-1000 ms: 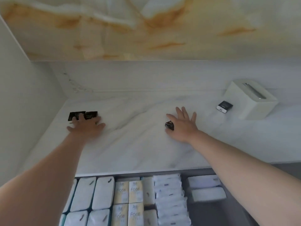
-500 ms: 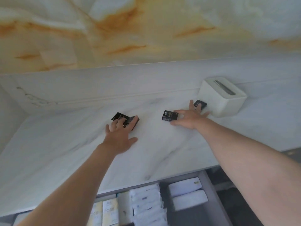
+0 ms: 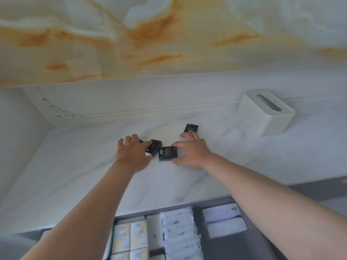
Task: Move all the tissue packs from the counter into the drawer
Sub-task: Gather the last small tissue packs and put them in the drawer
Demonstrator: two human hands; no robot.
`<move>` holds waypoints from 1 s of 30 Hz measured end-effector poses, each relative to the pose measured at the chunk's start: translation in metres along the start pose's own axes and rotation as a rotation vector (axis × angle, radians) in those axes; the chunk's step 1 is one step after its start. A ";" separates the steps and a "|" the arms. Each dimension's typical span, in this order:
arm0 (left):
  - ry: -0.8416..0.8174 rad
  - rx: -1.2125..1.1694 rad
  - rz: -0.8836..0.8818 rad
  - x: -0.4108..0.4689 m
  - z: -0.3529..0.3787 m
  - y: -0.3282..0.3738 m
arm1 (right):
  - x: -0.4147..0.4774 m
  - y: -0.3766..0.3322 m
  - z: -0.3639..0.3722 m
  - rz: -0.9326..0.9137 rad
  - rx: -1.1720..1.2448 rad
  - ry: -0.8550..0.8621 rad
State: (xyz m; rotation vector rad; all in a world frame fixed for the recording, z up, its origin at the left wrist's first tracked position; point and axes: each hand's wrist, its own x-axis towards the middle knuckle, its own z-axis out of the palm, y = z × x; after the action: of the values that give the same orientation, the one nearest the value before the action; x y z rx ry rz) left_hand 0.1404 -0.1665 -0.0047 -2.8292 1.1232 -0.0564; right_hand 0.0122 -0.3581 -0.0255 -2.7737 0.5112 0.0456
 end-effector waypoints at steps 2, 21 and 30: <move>-0.030 0.006 -0.002 -0.018 -0.002 -0.016 | -0.006 -0.015 0.005 -0.025 0.003 -0.015; 0.022 -0.432 -0.098 -0.141 0.011 -0.027 | -0.059 -0.115 0.021 -0.104 0.108 0.007; -0.020 -0.699 -0.027 -0.125 0.011 -0.029 | -0.046 -0.089 0.007 -0.156 -0.153 0.102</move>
State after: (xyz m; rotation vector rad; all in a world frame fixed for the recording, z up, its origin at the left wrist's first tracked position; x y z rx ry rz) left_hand 0.0705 -0.0588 -0.0127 -3.4196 1.3009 0.4494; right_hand 0.0007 -0.2609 -0.0013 -2.9686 0.3273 -0.0967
